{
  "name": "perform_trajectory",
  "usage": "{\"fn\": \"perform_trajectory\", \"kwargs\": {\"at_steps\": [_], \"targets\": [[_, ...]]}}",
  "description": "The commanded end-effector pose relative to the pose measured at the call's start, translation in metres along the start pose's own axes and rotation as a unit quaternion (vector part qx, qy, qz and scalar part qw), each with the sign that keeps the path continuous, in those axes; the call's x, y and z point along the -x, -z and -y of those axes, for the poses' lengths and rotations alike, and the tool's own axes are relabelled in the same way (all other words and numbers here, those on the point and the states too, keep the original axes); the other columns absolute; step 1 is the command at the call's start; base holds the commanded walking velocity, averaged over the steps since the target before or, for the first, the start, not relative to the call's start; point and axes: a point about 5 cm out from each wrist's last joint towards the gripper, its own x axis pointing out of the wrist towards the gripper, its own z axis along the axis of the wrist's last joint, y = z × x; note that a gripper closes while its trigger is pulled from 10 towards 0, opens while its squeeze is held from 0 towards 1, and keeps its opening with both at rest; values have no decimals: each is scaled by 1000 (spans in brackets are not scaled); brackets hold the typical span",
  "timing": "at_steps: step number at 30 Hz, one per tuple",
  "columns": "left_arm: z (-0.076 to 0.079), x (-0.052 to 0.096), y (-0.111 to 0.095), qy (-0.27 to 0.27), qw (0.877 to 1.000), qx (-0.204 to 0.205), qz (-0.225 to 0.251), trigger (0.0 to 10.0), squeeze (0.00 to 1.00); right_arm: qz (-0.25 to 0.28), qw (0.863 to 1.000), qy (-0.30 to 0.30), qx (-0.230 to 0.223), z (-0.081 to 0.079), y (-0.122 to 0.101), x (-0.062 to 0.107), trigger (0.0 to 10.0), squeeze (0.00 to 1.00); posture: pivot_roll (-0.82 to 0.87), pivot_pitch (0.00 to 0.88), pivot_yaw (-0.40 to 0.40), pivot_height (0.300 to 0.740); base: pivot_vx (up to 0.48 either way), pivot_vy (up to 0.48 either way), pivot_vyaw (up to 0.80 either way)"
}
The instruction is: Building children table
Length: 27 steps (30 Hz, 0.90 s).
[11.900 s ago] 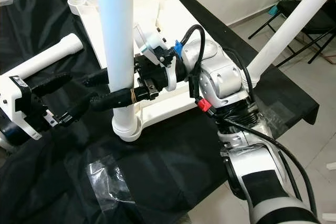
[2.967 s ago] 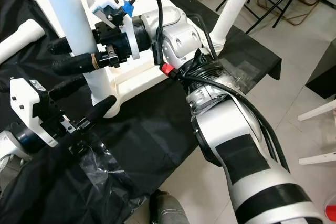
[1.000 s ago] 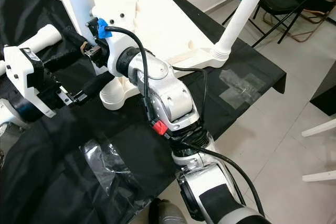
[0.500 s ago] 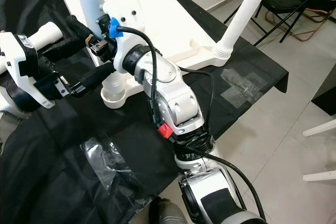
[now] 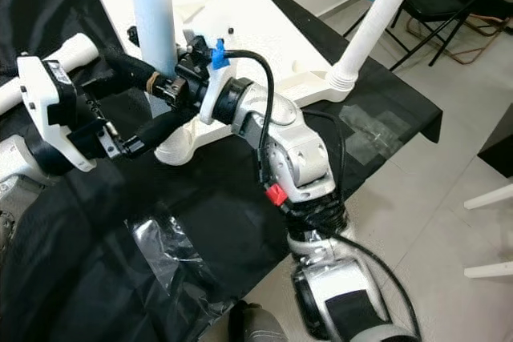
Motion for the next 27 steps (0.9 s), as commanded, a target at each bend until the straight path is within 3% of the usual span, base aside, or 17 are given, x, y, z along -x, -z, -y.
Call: {"fn": "perform_trajectory", "kwargs": {"at_steps": [1, 4, 7, 8, 9, 10, 13, 17, 20, 24, 27], "targets": [[-40, 30, 11, -162, 985, -21, -47, 10000, 0, 16, 999, -41, 18, 4, -10, 17, 10000, 0, 18, 226, -94, 740, 0, 0, 0], [-45, 36, -3, -162, 987, -11, -15, 10000, 0, 7, 999, -42, 33, 12, -15, 26, 10000, 0, 24, 231, -94, 740, 0, 0, 0], [-45, 36, -3, -162, 987, -11, -15, 10000, 0, 7, 999, -42, 33, 12, -15, 26, 10000, 0, 24, 231, -94, 740, 0, 0, 0], [-50, 41, -28, -116, 993, -1, 28, 10000, 0, 1, 998, 3, 58, 28, -22, 35, 10000, 0, 21, 231, -91, 740, 0, 0, 0], [-50, 41, -28, -116, 993, -1, 28, 10000, 0, 1, 998, 3, 58, 28, -22, 35, 10000, 0, 21, 231, -91, 740, 0, 0, 0], [-52, 45, -40, -82, 996, 0, 41, 10000, 0, 3, 997, 38, 72, 38, -28, 40, 10000, 0, 21, 229, -91, 740, 0, 0, 0], [-49, 45, -39, -46, 999, -1, 14, 10000, 0, 17, 993, 84, 77, 47, -33, 44, 10000, 0, 21, 230, -91, 740, 0, 0, 0], [-42, 55, -21, 6, 997, -15, -72, 10000, 0, 52, 989, 123, 69, 56, -40, 47, 10000, 0, 16, 230, -84, 740, 0, 0, 0], [-37, 58, -6, 4, 994, -19, -104, 10000, 0, 64, 988, 124, 62, 59, -42, 48, 10000, 0, 14, 232, -82, 740, 0, 0, 0], [-38, 56, -1, -18, 995, -23, -100, 10000, 0, 50, 993, 87, 65, 53, -38, 48, 10000, 0, 16, 231, -84, 740, 0, 0, 0], [-56, 48, -31, -79, 997, -18, -2, 10000, 0, -32, 995, 34, 91, 45, -25, 53, 10000, 0, 18, 228, -87, 740, 0, 0, 0]]}}
